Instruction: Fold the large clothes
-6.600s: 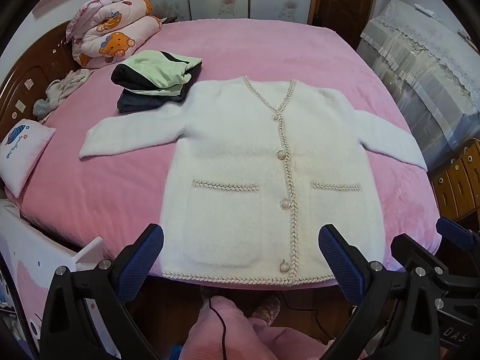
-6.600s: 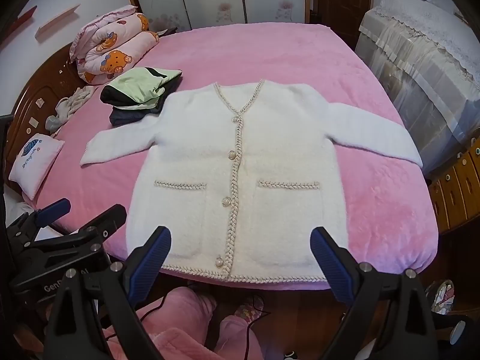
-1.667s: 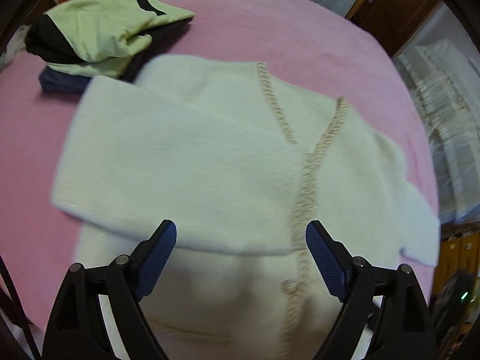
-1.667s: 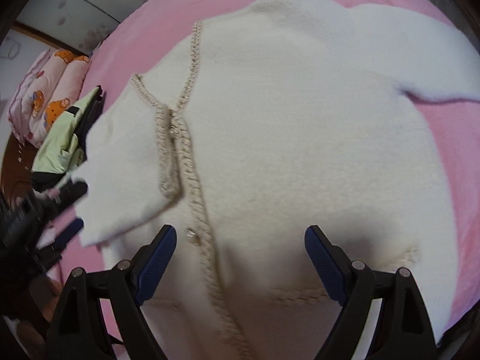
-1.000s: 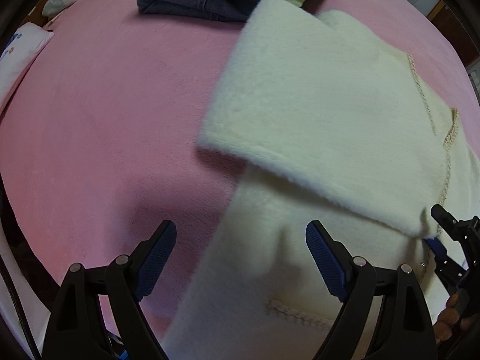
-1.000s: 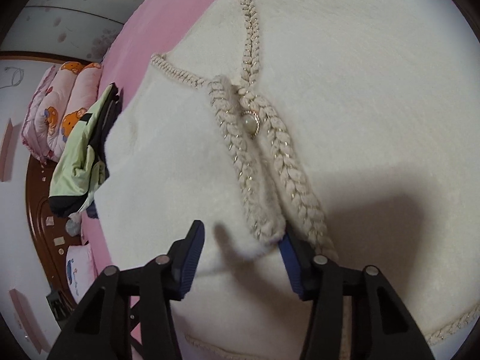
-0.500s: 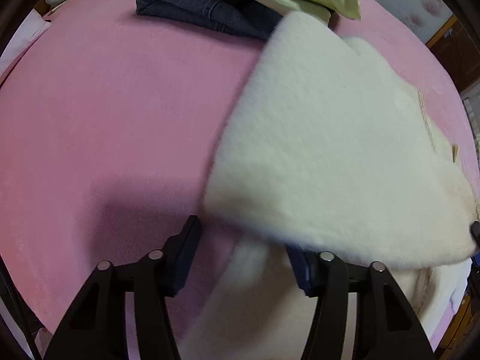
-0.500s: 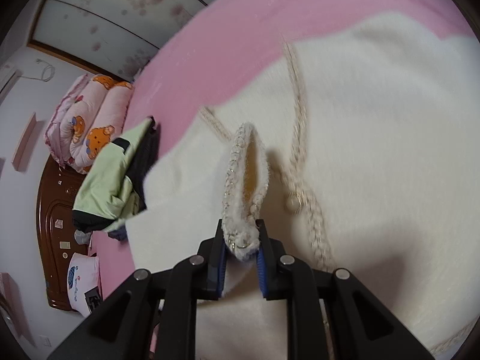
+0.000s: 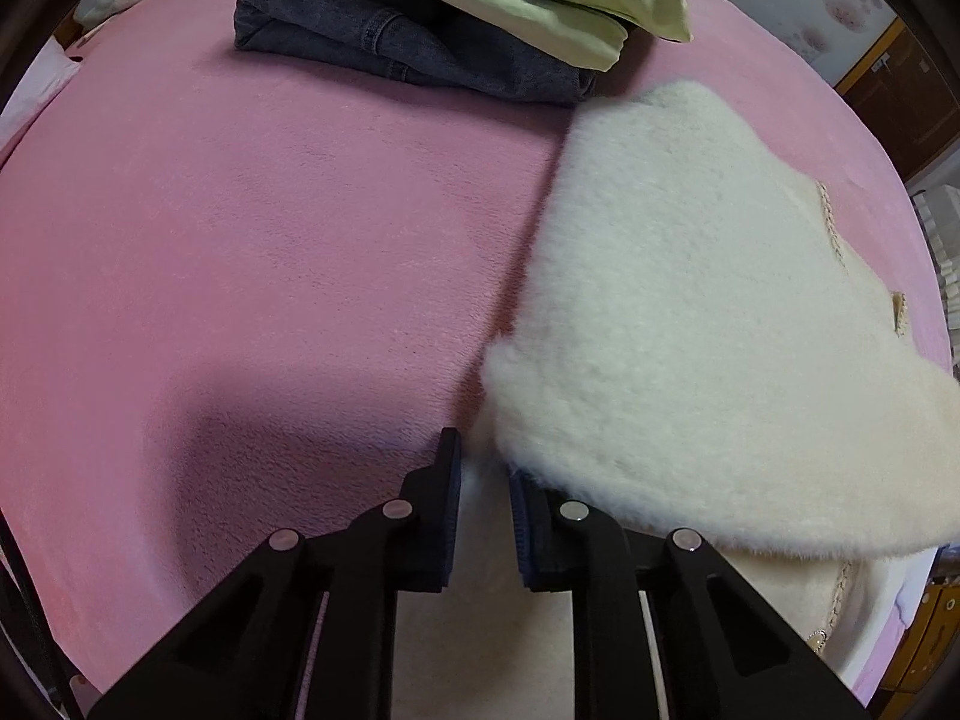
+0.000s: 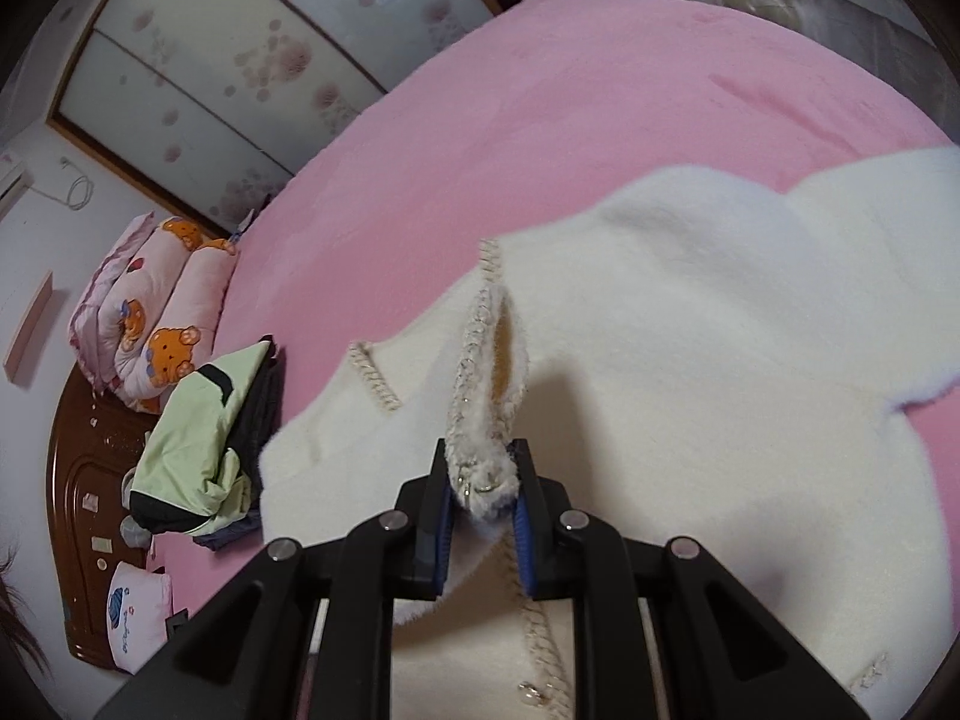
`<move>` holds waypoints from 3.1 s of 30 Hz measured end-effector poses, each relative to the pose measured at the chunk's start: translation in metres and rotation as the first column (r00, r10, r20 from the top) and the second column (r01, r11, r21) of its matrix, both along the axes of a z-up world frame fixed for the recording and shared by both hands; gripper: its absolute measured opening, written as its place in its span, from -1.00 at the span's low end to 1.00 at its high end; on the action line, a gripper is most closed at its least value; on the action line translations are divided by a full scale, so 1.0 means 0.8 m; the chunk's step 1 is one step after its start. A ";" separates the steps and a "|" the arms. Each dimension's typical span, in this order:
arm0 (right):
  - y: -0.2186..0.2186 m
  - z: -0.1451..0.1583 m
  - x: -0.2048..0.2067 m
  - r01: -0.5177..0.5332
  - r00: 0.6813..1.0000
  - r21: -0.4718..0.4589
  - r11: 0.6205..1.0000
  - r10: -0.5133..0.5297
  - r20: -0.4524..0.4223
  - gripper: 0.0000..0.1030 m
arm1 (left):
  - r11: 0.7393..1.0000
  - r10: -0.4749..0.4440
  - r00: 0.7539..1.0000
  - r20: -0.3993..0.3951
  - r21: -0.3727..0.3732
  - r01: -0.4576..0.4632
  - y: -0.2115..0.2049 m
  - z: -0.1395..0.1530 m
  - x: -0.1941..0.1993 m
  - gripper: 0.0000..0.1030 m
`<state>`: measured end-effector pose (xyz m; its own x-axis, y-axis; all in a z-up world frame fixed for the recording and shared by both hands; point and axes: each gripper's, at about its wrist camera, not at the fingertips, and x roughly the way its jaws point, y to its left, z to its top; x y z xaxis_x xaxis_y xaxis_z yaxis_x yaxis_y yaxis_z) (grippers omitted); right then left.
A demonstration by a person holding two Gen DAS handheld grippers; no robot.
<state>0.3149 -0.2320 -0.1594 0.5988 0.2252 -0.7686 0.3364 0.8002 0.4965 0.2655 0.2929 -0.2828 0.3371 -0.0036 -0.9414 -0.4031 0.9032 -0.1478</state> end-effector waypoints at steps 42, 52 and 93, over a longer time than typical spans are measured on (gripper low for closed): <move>-0.020 -0.063 -0.072 0.302 0.916 -0.450 0.840 -0.386 -0.106 -0.02 | 0.899 -0.433 0.901 0.009 -0.067 0.432 -0.064 0.065 -0.022 -0.65; -0.066 -0.075 -0.135 0.389 0.920 -0.198 0.900 -0.391 0.032 -0.02 | 0.825 -0.557 0.823 0.107 -0.042 0.564 -0.227 0.088 -0.021 0.02; -0.628 -0.132 -0.216 0.745 0.658 0.217 0.631 -0.748 -0.087 -0.26 | 0.726 -0.686 0.711 -0.153 -0.085 0.682 -0.700 0.065 -0.044 0.46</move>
